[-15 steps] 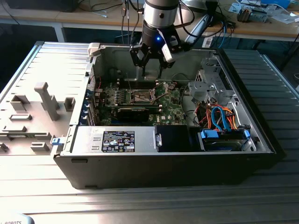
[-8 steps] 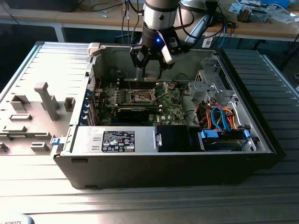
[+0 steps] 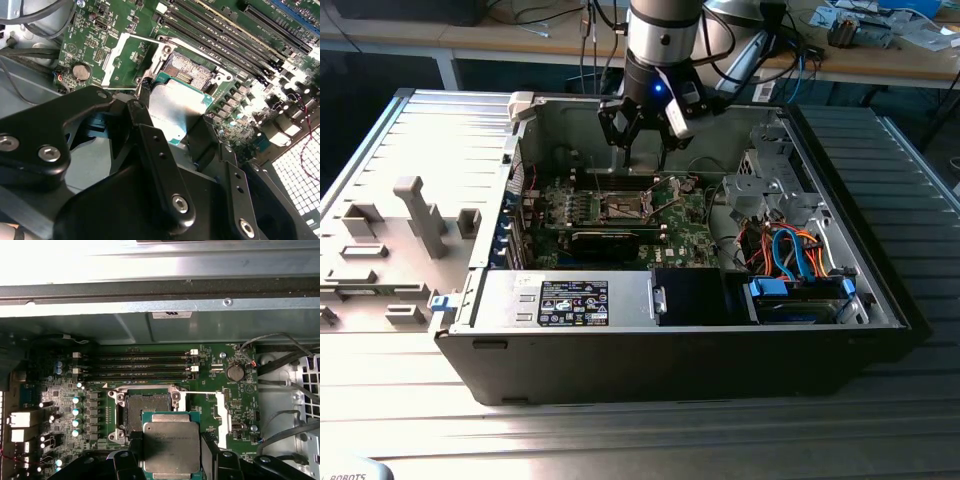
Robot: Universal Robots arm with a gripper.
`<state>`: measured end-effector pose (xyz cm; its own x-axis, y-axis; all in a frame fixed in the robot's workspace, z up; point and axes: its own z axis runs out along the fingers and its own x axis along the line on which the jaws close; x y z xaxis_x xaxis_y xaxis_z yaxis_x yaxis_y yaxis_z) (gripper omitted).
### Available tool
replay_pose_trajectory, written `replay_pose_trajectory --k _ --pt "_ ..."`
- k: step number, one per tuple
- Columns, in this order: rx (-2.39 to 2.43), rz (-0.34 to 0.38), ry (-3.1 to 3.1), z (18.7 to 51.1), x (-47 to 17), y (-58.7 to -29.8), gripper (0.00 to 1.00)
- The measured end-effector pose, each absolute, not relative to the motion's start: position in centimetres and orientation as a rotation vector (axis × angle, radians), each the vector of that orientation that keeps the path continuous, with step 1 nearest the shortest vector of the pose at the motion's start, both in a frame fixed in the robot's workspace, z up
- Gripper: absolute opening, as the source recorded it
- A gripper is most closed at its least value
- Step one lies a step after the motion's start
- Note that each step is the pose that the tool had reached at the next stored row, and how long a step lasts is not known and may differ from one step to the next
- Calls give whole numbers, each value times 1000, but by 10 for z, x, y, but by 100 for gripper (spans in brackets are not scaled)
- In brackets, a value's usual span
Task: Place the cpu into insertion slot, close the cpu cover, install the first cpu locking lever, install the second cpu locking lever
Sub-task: 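Place the cpu into insertion slot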
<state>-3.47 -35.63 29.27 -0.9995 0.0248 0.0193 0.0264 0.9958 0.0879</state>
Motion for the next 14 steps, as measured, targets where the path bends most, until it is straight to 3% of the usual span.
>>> replay_pose_trajectory --k 14 --pt "-40 -137 -3120 290 -35 -356 54"
